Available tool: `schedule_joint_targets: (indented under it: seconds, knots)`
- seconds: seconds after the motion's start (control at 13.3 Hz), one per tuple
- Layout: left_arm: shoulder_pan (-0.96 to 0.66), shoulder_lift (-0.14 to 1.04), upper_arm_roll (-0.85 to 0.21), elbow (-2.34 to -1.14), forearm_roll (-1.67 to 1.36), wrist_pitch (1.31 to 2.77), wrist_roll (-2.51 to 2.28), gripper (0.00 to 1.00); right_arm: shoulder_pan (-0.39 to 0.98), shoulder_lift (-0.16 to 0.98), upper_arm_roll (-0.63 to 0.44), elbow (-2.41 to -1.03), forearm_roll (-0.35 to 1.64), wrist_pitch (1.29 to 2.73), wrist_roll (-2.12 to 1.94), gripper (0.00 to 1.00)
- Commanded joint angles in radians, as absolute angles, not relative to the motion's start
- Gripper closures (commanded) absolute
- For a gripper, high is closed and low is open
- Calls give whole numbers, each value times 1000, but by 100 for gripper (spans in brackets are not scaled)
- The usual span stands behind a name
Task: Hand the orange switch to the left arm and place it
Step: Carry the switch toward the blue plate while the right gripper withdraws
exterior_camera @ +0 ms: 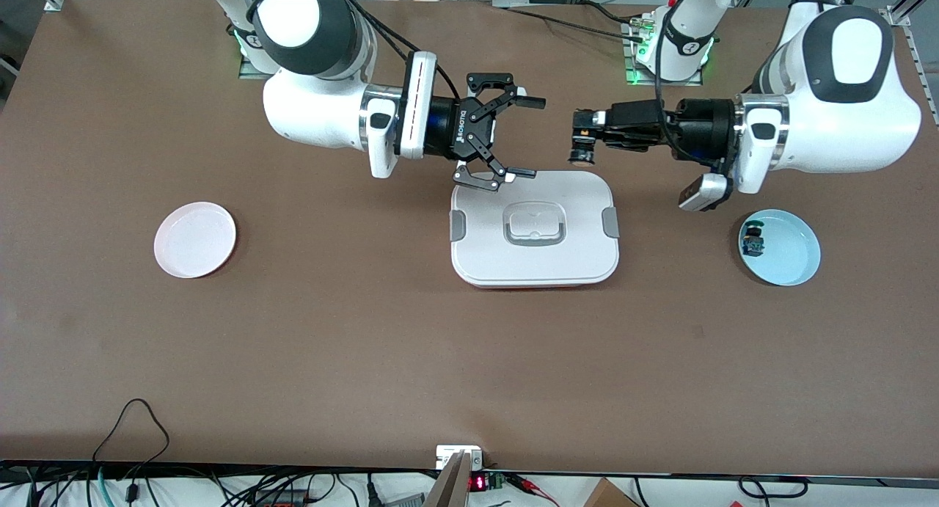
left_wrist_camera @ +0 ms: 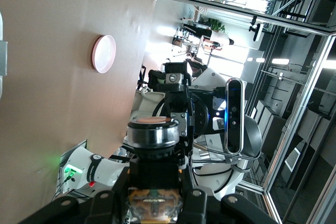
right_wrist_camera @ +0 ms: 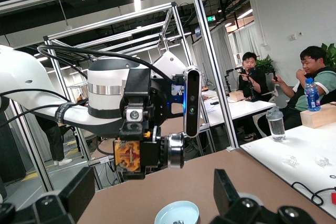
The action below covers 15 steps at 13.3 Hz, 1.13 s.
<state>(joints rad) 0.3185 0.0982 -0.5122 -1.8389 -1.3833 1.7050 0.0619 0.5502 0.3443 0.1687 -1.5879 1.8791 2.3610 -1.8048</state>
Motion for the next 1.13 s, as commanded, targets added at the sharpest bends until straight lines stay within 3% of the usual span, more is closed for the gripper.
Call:
schedule_joint_targets:
  seconds: [0.0,0.3,0.6,1.05]
  knots:
    - [359,95,-514,-1842,-1352,1648,67,100,538,318,170,-1615,1887,2349,-1815,0]
    - [547,164,-514,-1836,-1007,1474,139,100,497,269,126,-1678,1885,2298,-1810,0]
    - [678,235,-515,-1764,-583,1399,162,100,485,265,-9,-1732,1862,2052,-1809,0]
    - [707,350,-514,-1753,31,1511,210,100,391,270,-185,-1773,1567,1663,-1732,0]
